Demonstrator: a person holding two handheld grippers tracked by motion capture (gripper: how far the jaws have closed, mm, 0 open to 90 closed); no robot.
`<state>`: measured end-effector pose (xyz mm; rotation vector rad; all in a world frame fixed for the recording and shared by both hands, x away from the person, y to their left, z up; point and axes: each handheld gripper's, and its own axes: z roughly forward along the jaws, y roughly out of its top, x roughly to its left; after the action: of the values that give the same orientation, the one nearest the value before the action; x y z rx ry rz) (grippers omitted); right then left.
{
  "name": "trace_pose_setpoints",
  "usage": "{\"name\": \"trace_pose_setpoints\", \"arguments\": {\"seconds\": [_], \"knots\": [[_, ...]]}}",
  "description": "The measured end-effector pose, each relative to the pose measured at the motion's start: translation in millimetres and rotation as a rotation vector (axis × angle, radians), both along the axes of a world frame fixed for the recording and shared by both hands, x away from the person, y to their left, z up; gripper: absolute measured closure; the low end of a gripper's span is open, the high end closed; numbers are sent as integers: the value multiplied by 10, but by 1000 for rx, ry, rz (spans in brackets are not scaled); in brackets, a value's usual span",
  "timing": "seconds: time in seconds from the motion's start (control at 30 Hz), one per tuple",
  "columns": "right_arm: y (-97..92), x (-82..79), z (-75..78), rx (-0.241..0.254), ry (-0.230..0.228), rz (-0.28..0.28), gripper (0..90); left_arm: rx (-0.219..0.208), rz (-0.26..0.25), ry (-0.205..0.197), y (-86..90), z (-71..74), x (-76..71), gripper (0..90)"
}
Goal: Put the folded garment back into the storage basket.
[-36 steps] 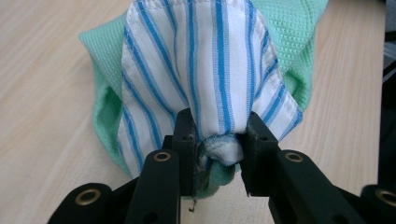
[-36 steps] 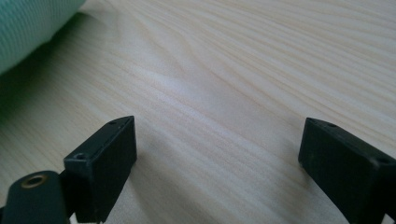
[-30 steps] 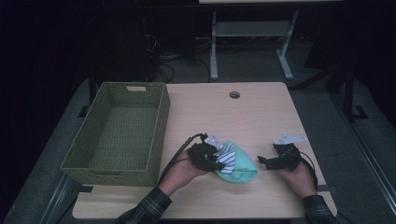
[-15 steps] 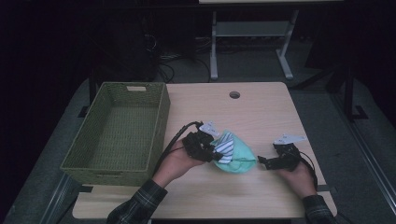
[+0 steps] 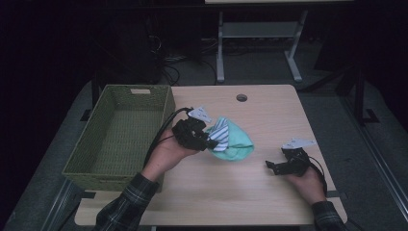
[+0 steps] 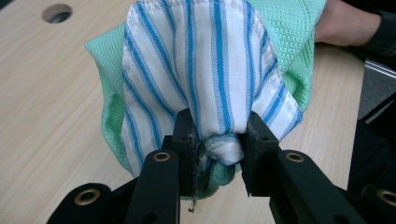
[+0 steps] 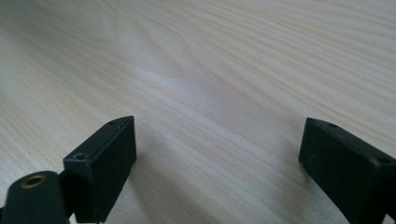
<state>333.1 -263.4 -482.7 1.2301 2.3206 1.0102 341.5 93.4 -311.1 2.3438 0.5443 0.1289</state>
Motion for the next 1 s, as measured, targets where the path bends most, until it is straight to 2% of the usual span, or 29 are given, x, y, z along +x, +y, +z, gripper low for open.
{"name": "trace_pose_setpoints", "arguments": {"seconds": [0.3, 0.6, 1.0], "knots": [[0, 0, 0, 0, 0, -1, 107, 21, 38, -14, 214, 127, 61, 700], [0, 0, 0, 0, 0, -1, 107, 17, 94, -25, 400, 173, 93, 700], [0, 0, 0, 1, 0, -1, 107, 16, 176, -55, 746, 288, 112, 700]]}}
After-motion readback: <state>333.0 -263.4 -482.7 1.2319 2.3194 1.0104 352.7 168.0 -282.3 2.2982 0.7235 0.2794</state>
